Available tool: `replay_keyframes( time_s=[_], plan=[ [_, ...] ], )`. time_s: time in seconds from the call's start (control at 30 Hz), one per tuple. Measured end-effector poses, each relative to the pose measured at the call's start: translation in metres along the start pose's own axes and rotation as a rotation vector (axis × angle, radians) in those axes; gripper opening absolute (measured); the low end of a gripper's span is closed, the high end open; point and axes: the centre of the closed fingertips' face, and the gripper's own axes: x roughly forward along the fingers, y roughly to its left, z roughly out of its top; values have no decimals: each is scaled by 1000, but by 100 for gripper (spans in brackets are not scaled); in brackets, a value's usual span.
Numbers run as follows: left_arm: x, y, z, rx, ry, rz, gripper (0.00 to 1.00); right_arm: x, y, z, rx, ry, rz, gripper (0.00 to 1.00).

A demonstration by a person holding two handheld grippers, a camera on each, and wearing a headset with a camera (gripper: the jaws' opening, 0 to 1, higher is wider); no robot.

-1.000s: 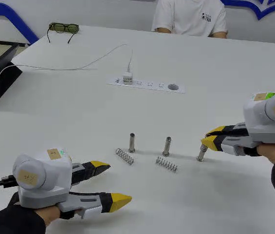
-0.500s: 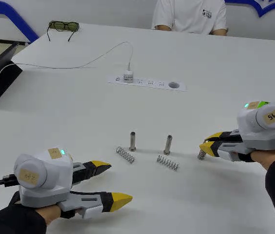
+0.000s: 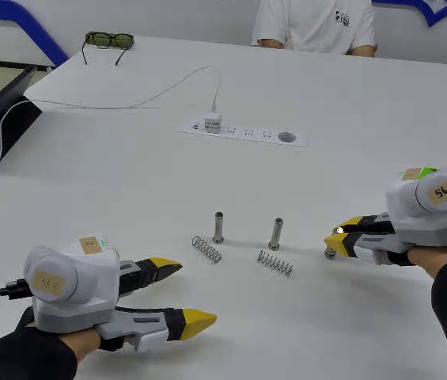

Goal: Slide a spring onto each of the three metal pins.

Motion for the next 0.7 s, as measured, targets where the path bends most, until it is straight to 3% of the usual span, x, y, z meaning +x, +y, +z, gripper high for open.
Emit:
replay_keyframes(
  time_s=[0.4,0.7],
  plan=[
    [4,2,3,9,-3,-10,59,-18,-2,23,-12,-62,-42,19],
    [5,3,4,16,-4,-19,59,-19,23,52,-54,-111,-17,19]
  ],
)
